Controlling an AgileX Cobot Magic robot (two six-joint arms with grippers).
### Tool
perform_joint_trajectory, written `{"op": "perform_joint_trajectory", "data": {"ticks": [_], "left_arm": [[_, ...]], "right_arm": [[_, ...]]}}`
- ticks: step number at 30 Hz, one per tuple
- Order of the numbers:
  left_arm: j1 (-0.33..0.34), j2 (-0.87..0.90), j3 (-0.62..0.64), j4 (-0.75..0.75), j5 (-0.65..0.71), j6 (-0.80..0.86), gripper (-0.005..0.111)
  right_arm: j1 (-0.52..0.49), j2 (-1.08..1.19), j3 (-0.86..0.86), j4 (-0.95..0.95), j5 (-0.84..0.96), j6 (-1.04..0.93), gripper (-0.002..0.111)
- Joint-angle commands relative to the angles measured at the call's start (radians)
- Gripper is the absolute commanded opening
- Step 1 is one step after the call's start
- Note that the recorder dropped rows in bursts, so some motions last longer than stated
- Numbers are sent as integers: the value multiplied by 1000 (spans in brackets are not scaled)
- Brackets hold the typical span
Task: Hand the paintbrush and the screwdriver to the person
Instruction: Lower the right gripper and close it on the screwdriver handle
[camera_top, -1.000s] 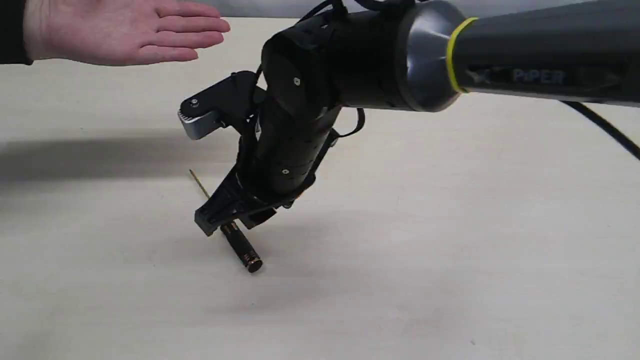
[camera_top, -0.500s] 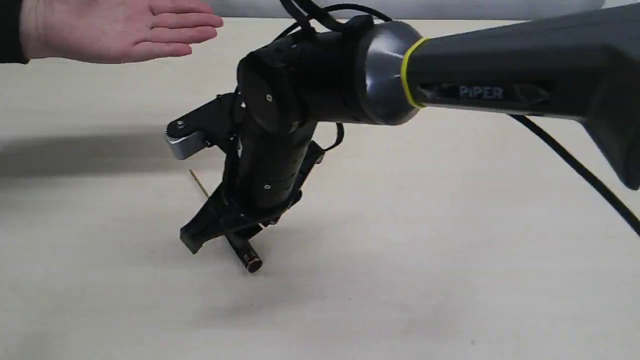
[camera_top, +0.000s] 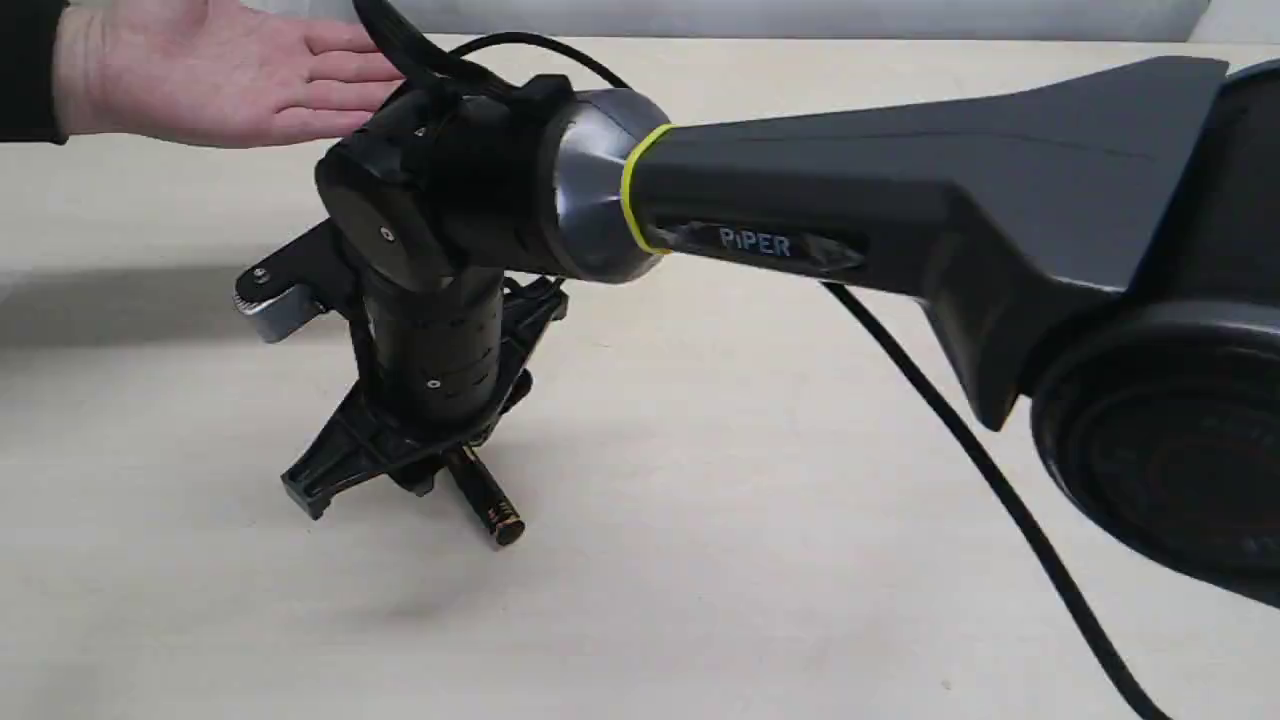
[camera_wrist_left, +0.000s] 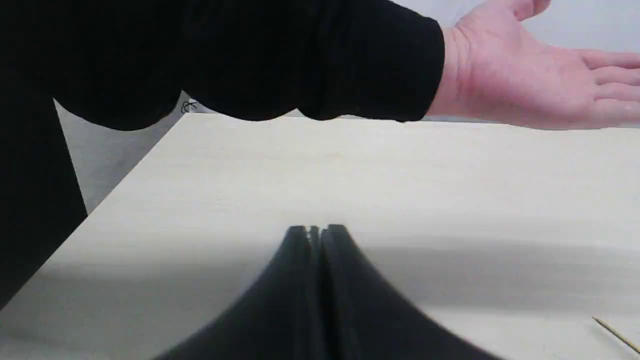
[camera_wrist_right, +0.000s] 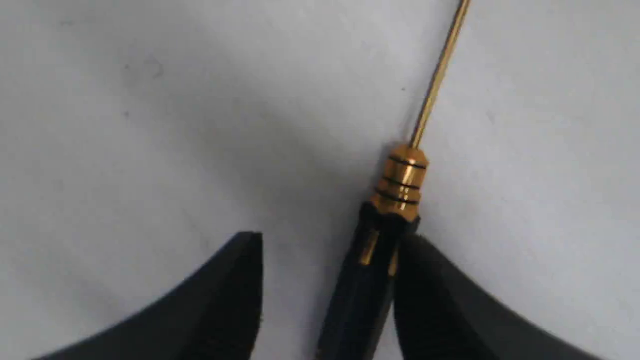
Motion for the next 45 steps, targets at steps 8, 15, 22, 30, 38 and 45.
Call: {"op": "perform_joint_trajectory", "data": {"ticks": [8,15,22,30,38,45], "left_arm": [[-8,-2,2,-1,-11,-2,0],[-8,-2,2,-5,-9,-2,0],[-8,-2,2,-5,-9,-2,0],[-8,-2,2,-5,-9,-2,0],[-8,-2,2,-5,-9,-2,0],[-8,-2,2,0,-13,-2,0]], "right_arm": [[-5,4,-10,-69,54,55,45],[-5,49,-10,-36,56,55,45],[-5,66,-10,-21,56,53,45],[-5,66,-10,-21,63,37,18],[-5,66,-10,-27,59,30,4],[2,32,-10,-11,96,-9,4]]}}
